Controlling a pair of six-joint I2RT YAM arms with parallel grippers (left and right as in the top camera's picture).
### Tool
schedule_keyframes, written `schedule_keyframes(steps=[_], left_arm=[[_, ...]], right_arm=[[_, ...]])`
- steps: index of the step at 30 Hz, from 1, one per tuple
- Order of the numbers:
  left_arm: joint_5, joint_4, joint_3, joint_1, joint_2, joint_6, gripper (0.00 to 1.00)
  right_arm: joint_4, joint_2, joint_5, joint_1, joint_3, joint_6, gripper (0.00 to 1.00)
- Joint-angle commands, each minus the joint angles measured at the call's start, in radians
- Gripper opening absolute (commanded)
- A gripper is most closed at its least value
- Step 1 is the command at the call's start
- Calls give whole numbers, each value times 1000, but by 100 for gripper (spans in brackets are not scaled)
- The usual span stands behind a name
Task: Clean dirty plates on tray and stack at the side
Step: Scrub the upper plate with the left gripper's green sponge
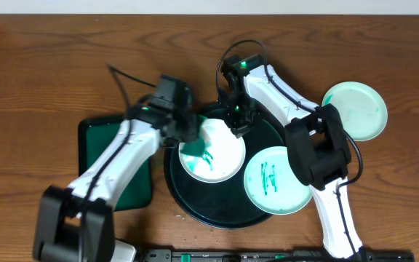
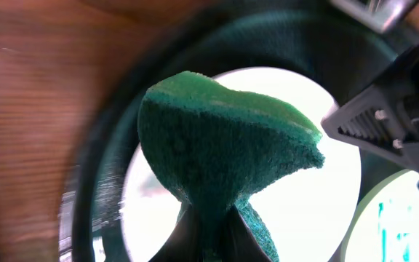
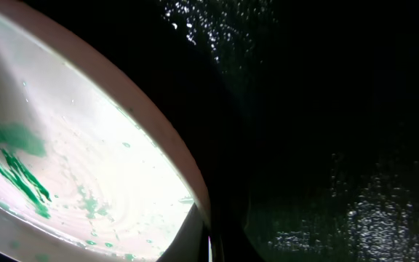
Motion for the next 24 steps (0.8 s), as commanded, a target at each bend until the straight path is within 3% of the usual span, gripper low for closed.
schedule_keyframes(steps=[1,11,20,24], left_arm=[[14,10,1,-30,60,-23,7],[91,30,1,-80,245,-63,7],[247,158,1,-197,252,-61,7],[243,156,1,-214,252,-87,7]], right_arm=[[-3,11,-21,11,-4,26,1],[-3,11,-21,10,-4,27,1],[-4,11,-20,6,-4,40,1],[-6,11,-20,6,-4,40,1]])
